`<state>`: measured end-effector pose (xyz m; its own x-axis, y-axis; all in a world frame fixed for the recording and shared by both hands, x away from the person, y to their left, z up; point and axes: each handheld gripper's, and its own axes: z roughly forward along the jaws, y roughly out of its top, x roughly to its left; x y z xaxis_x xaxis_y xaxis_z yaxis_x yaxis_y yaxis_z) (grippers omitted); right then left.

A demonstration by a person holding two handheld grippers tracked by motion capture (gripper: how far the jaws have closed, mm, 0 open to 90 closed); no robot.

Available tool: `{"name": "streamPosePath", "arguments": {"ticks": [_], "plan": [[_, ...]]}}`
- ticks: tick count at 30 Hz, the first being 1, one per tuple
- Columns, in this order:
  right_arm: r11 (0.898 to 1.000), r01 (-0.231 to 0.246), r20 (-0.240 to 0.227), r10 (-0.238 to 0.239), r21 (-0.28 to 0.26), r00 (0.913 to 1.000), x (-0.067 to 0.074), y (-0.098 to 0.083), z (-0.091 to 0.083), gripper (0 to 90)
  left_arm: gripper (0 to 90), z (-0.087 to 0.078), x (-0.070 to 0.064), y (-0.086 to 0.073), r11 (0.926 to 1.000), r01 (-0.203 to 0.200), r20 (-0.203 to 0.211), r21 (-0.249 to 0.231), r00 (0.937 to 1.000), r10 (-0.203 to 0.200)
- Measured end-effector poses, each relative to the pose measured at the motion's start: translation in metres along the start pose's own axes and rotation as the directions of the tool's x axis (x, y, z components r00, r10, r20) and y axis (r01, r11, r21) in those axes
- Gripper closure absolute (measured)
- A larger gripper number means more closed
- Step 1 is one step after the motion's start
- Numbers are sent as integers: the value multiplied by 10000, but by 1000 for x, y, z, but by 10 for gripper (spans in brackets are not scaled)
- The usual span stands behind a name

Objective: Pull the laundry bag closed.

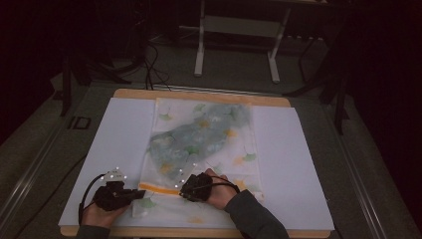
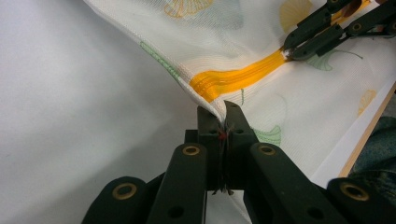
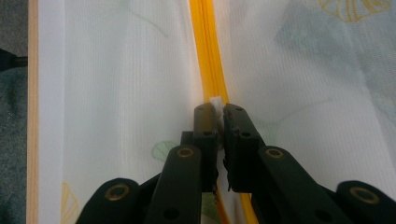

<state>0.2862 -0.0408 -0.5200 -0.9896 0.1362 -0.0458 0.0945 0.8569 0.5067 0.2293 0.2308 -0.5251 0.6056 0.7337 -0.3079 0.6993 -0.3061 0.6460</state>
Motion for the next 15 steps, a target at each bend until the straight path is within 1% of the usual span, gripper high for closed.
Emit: {"name": "streamPosePath", "arguments": {"ticks": [15], "plan": [[9998,-200,69,200,92,9998,-6,-17,-11,846,883,-1,1,-1,10000,37,40,-75,10000,-36]]}}
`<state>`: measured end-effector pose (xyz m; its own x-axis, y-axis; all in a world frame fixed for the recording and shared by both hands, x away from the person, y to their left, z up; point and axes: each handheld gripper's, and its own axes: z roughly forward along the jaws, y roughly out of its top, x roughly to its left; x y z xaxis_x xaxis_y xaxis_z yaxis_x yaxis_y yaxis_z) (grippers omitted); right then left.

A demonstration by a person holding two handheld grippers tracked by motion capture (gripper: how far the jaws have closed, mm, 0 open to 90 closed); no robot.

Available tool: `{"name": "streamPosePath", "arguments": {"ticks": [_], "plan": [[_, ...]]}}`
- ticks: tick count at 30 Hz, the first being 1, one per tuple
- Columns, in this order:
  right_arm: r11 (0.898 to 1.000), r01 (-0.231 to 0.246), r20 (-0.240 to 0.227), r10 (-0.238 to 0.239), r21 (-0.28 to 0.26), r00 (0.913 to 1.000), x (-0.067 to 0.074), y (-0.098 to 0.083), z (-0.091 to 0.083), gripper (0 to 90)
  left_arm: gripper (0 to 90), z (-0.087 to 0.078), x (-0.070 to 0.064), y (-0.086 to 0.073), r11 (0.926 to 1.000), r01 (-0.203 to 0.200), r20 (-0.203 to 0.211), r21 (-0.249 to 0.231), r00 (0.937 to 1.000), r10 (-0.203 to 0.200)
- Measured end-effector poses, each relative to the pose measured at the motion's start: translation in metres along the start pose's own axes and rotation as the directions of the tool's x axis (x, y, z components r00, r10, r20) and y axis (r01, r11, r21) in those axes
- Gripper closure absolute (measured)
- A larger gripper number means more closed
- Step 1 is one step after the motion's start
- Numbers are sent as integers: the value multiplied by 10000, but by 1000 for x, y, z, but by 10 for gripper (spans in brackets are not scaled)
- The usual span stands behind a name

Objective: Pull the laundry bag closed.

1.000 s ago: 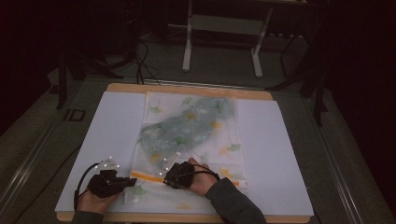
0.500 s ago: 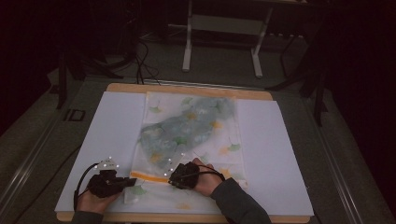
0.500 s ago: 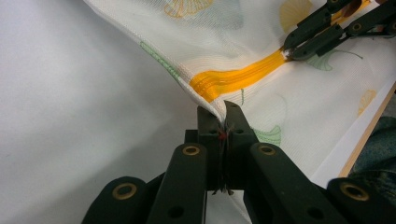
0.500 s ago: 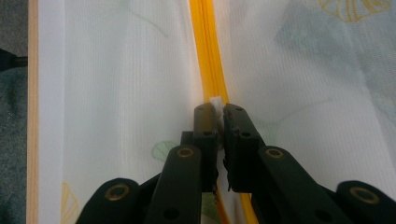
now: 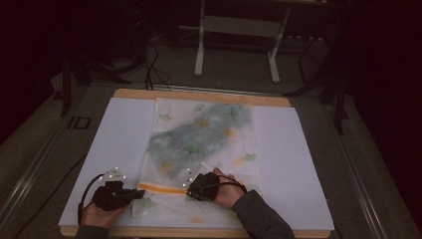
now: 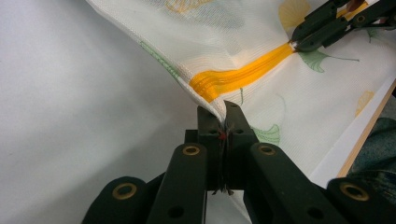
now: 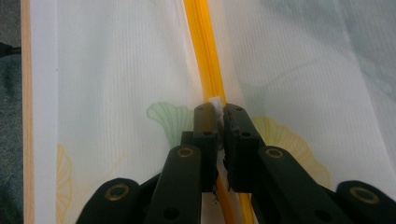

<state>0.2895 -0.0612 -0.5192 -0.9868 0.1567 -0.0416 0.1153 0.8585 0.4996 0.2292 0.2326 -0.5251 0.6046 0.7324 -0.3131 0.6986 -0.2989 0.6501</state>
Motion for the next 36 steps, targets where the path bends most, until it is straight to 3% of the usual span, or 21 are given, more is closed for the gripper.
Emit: {"name": "streamPosePath", "arguments": {"ticks": [36], "plan": [[9997,-258,199,256,52,9995,-3,-21,-12,847,884,-1,0,0,10000,-27,25,4,10000,27]]}}
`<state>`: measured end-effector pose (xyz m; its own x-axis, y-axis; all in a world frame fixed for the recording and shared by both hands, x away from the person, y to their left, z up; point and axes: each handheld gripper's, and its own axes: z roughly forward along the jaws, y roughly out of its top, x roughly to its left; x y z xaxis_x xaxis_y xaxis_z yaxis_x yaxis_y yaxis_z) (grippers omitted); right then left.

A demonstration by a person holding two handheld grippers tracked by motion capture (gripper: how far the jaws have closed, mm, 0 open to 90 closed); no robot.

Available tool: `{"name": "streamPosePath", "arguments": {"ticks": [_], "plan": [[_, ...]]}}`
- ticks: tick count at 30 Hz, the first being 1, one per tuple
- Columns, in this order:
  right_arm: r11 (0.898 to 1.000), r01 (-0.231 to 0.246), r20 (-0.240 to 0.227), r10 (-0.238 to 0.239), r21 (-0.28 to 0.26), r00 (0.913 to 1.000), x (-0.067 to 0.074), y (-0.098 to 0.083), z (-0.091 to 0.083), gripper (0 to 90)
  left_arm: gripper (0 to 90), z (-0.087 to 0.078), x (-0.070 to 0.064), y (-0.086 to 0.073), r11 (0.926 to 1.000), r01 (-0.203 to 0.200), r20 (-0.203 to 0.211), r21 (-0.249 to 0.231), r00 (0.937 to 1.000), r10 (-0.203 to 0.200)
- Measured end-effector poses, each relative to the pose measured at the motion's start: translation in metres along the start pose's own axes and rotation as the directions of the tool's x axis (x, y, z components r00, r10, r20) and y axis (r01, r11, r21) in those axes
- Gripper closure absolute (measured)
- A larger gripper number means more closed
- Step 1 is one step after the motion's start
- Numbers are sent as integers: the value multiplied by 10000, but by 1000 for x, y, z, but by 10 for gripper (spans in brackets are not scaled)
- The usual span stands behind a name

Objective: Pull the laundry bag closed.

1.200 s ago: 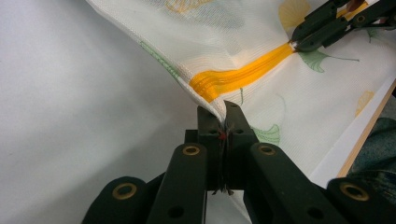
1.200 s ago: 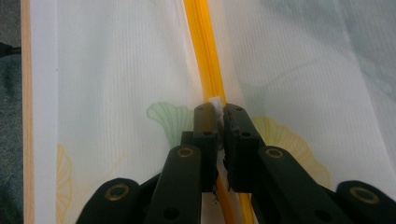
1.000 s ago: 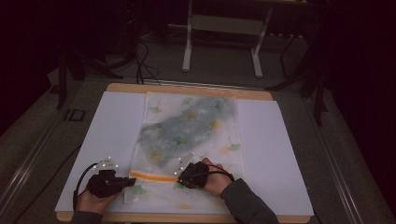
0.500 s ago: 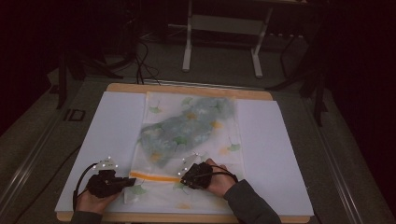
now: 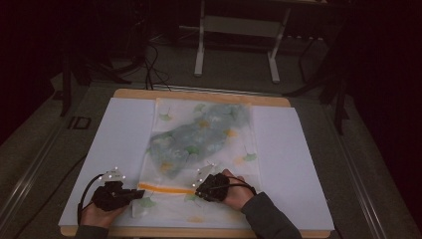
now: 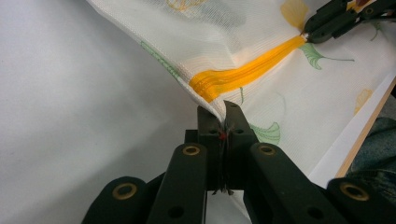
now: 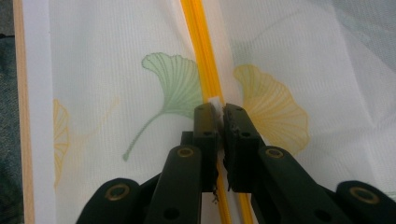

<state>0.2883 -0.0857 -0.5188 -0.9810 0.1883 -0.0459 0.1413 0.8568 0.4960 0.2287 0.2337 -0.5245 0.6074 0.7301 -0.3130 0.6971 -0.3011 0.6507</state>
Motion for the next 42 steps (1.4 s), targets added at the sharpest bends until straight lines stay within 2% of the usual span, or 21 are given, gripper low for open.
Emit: {"name": "streamPosePath", "arguments": {"ticks": [24,42], "plan": [[9996,-142,89,140,233,9999,-4,-12,-9,847,884,0,1,-1,10000,13,-39,7,10000,-13],[9992,-331,201,327,203,9993,-5,-24,-15,847,884,-1,2,-1,10000,34,-37,7,10000,-34]]}}
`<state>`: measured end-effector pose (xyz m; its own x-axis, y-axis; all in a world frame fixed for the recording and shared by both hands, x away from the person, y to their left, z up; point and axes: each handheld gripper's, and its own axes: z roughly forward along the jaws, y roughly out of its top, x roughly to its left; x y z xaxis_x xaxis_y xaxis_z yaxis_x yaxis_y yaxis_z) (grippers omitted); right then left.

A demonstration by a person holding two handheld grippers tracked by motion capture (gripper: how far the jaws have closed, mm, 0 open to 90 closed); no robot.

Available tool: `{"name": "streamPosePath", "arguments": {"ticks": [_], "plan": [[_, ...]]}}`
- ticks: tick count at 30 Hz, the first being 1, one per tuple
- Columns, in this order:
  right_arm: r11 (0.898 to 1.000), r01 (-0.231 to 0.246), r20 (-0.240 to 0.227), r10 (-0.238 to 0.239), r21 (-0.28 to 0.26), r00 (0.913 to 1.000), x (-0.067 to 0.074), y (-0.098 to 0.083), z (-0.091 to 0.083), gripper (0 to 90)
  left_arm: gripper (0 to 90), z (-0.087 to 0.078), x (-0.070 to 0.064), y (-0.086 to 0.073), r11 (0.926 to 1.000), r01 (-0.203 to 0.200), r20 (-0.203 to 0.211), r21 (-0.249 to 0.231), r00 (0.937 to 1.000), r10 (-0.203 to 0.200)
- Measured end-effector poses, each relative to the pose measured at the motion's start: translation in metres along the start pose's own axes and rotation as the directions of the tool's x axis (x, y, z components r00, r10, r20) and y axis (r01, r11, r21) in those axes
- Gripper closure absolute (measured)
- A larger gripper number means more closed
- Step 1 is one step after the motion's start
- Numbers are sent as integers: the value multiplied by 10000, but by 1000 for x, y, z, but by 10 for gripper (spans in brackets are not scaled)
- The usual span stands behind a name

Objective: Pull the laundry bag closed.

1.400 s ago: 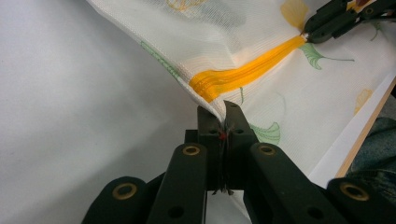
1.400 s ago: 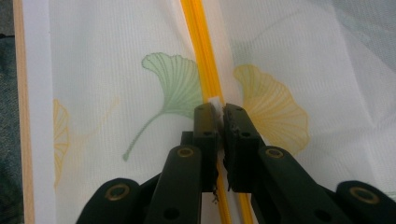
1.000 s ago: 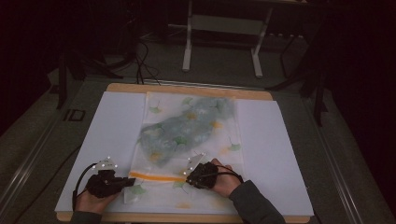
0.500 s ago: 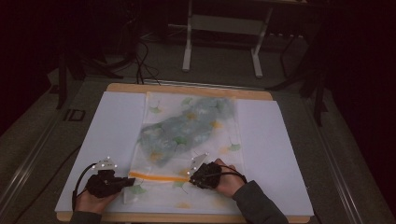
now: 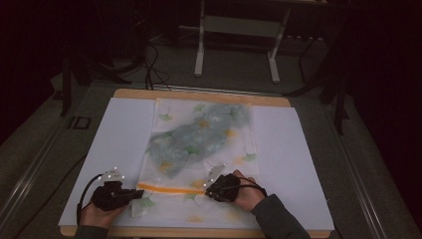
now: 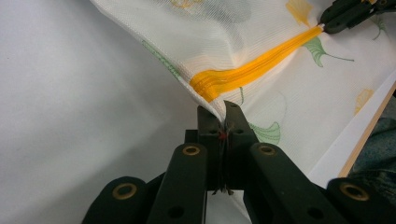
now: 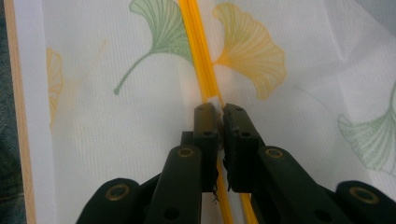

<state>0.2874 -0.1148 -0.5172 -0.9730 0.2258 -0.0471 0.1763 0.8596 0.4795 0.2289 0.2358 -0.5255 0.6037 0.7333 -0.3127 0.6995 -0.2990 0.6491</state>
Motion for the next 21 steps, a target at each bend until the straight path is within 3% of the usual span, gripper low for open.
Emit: {"name": "streamPosePath", "arguments": {"ticks": [21], "plan": [[9997,-193,254,196,-121,9995,0,-15,-7,847,884,0,0,0,10000,21,-26,-30,10000,-21]]}}
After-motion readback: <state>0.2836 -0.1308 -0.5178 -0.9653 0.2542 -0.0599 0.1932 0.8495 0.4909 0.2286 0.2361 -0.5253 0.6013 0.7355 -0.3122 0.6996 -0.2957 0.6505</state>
